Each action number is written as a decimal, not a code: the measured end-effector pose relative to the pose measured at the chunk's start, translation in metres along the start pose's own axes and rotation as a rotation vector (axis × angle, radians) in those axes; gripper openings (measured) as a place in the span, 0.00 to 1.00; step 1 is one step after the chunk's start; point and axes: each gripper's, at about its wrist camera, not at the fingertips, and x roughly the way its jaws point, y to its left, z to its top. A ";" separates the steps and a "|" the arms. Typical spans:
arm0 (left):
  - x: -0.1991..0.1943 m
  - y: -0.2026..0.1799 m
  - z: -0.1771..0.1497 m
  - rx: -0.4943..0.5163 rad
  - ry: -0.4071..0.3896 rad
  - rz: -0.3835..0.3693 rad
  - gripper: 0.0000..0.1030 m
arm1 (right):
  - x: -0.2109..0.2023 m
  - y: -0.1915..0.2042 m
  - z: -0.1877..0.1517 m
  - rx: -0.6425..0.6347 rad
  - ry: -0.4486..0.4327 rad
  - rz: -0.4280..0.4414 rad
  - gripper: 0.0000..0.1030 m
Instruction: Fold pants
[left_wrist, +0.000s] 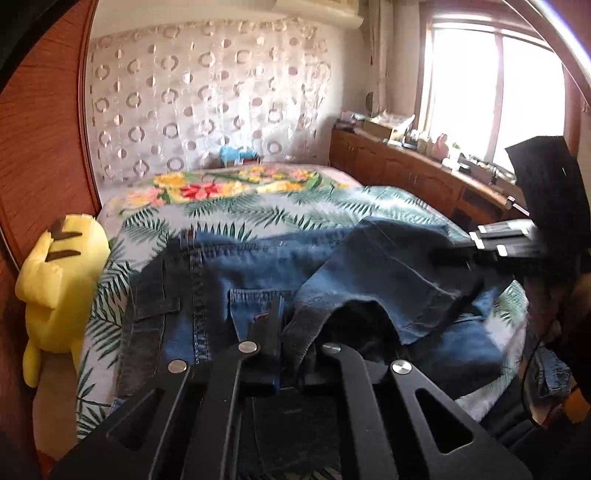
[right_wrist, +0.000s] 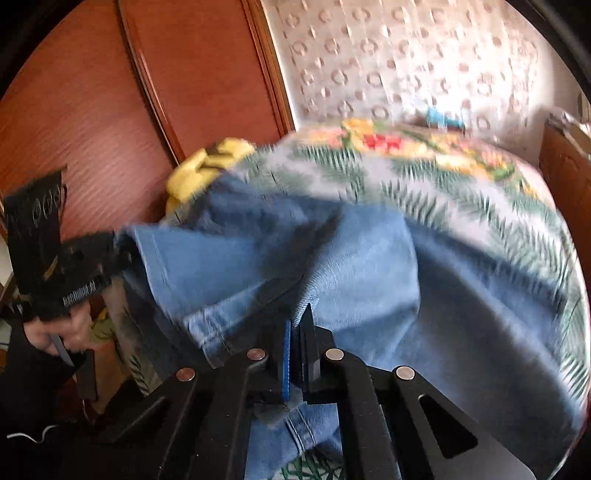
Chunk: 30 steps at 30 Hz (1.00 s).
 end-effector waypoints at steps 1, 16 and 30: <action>-0.008 -0.001 0.002 -0.003 -0.017 -0.001 0.06 | -0.005 0.002 0.007 -0.015 -0.019 0.003 0.03; -0.078 0.045 -0.007 -0.110 -0.085 0.087 0.06 | 0.041 0.068 0.116 -0.185 -0.067 0.096 0.03; -0.051 0.090 -0.053 -0.208 0.059 0.140 0.30 | 0.149 0.105 0.142 -0.186 0.105 0.079 0.03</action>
